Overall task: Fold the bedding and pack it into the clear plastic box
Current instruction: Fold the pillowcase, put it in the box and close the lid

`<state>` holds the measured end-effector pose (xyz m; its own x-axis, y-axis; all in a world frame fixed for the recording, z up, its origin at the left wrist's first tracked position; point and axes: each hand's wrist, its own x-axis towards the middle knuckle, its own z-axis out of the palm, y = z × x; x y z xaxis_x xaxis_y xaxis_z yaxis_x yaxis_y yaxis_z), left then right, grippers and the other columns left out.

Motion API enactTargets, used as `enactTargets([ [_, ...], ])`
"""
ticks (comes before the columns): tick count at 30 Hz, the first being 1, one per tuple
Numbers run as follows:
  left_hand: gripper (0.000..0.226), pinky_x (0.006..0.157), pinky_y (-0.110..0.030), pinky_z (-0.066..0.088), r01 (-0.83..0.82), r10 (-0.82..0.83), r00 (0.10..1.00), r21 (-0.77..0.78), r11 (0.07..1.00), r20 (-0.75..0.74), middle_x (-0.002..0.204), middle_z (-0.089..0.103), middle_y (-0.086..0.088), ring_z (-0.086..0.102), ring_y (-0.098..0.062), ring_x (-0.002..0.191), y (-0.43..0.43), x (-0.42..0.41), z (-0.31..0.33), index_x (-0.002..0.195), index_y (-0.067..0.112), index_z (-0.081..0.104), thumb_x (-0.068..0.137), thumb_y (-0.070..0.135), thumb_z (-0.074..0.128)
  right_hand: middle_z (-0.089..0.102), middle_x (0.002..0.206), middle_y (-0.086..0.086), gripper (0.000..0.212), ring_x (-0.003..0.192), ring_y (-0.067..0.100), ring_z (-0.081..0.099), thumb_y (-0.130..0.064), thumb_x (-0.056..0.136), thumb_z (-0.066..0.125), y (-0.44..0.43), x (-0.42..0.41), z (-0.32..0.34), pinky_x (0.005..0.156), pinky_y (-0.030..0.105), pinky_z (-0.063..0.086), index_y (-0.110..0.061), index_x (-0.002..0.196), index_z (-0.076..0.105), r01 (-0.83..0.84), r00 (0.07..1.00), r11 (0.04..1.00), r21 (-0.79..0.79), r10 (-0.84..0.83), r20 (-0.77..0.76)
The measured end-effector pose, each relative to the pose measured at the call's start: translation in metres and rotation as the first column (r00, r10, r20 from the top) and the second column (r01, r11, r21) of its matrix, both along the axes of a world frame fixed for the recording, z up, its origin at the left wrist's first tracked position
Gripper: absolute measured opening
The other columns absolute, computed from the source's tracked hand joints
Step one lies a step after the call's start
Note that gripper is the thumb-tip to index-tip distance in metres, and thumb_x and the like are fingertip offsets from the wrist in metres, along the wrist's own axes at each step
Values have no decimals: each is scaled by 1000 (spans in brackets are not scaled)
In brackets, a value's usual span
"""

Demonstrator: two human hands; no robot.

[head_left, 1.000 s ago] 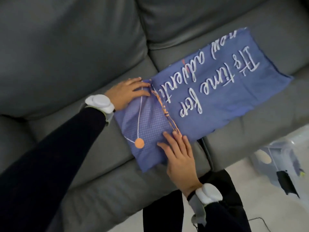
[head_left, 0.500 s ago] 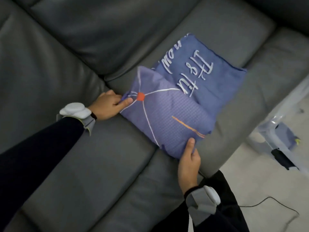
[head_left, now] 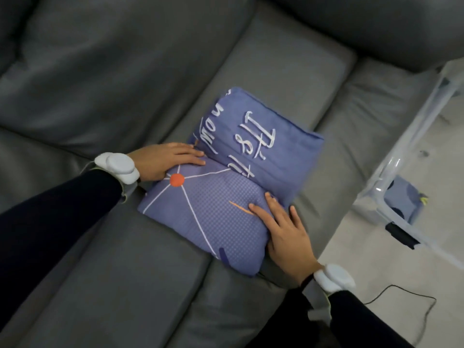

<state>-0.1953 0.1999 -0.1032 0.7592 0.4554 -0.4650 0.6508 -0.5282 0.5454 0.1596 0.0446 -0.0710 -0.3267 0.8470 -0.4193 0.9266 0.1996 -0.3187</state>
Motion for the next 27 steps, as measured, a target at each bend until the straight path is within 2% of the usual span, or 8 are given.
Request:
enactTargets([
  [6, 66, 112, -14, 23, -159, 164, 986, -137, 978, 22, 145, 26, 37, 27, 7, 136, 21, 7, 9, 137, 53, 29, 78, 67, 53, 12, 161, 4, 106, 148, 16, 14, -55, 60, 57, 8, 10, 0, 115, 52, 18, -39, 151, 5, -64, 997, 993, -95, 60, -39],
  [10, 51, 112, -16, 28, -291, 294, 955, -273, 917, -28, 142, 45, 18, 36, 9, 131, 25, 20, 17, 128, 61, 38, 79, 73, 49, 12, 160, -12, 91, 147, 3, 13, -53, 70, 51, 11, 10, 0, 117, 48, 12, -47, 148, 4, 56, 985, 989, -135, -77, -154],
  [13, 24, 101, -30, 39, -309, 337, 881, 135, 941, -332, 126, 61, -8, 55, -21, 120, 25, 49, 15, 106, 29, 67, 92, 42, 53, 33, 140, -40, 60, 127, -15, 33, -41, 83, 51, 29, 7, 17, 113, 41, 24, -59, 134, 24, 310, 855, 935, -172, -353, -379],
  [16, 92, 98, -23, 34, -615, 578, 746, -9, 789, -332, 141, 48, -18, 43, -32, 131, 27, 74, 28, 132, 3, 51, 86, 76, 22, 69, 108, 5, 43, 105, 24, 56, -60, 90, 44, 68, 0, 28, 83, 35, 40, -26, 113, 57, 736, 584, 669, -100, -703, -407],
  [20, 74, 102, -33, 35, -927, 872, 375, -116, 357, -316, 132, 56, -18, 50, -33, 123, 42, 86, 25, 116, 13, 63, 94, 65, 15, 63, 112, 25, 44, 104, 40, 57, -41, 102, 29, 122, 5, 9, 79, 39, 39, -7, 104, 57, 933, 237, 266, -242, -961, -144],
  [22, 62, 91, -39, 44, -960, 959, 266, 65, 272, -94, 113, 64, -20, 57, -36, 106, 42, 99, 22, 102, 11, 60, 95, 62, 25, 64, 108, 20, 28, 102, 39, 58, -30, 99, 38, 133, 12, 13, 80, 38, 38, -8, 103, 55, 953, 274, 292, -80, -945, -181],
  [24, 42, 91, -34, 42, -959, 914, 237, 229, 167, 328, 109, 62, -15, 57, -32, 103, 42, 120, 24, 105, 6, 58, 95, 43, 40, 62, 114, 15, 22, 110, 34, 57, -18, 92, 47, 140, 5, 27, 92, 37, 37, -8, 108, 57, 887, 463, 408, 219, -773, -435],
  [27, 32, 107, -28, 35, -934, 756, 347, 137, 329, 555, 129, 57, -12, 50, -21, 123, 45, 176, 26, 117, 1, 60, 97, 16, 39, 47, 143, 13, 39, 137, 26, 40, -12, 94, 46, 155, -33, 25, 116, 43, 24, -7, 131, 54, 473, 869, 750, 462, -310, -386],
])
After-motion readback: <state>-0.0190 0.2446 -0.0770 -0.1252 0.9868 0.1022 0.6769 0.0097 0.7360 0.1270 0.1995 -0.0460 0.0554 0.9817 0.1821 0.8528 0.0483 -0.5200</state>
